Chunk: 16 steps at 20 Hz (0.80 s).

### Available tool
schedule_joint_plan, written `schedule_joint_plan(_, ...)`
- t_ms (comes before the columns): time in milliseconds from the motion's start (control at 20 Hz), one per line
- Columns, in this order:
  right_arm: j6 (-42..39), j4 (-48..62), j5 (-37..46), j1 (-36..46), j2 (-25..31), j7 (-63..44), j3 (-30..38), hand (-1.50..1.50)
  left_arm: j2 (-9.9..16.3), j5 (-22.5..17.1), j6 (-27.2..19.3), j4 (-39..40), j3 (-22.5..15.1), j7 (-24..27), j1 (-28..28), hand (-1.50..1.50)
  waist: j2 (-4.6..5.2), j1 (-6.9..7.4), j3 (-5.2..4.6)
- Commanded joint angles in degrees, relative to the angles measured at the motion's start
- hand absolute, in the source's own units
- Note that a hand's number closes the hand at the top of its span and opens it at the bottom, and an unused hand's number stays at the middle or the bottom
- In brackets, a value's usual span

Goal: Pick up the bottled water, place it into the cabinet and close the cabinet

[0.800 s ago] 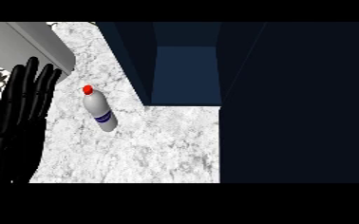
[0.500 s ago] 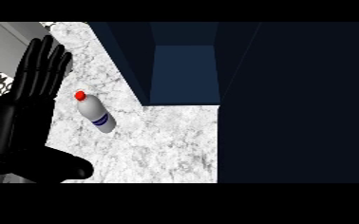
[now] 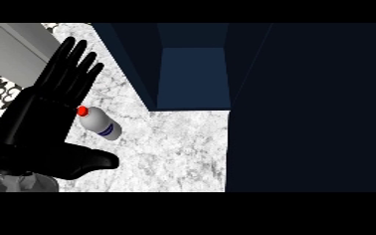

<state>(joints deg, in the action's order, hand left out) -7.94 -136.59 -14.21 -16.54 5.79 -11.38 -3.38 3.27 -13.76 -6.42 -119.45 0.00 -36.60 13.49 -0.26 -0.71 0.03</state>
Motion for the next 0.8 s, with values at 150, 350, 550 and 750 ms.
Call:
schedule_joint_plan(150,-2.3,-6.1,-9.3,-2.5,3.4,-5.9,7.0,-1.50,-0.1,3.9,-10.3,-10.0,-3.1,-17.1,7.5,-1.50,0.00,0.40,0.04)
schedule_joint_plan(350,-2.5,-10.9,-10.3,-5.8,2.1,-7.2,6.3,-1.50,2.1,3.6,-11.1,-11.3,-1.5,-21.8,10.0,-1.50,-0.11,0.13,0.03)
schedule_joint_plan(550,-3.2,-13.8,-10.7,-8.8,1.5,-8.3,5.9,-1.50,0.7,7.6,-11.4,-12.3,-5.0,-18.6,6.4,-1.50,-0.10,-0.22,-0.01)
schedule_joint_plan(750,-5.6,-10.1,-15.6,-7.4,3.5,-7.1,11.6,-1.50,3.1,7.1,-14.3,-15.0,-2.2,-27.7,11.3,-1.50,-0.19,-0.06,0.06)
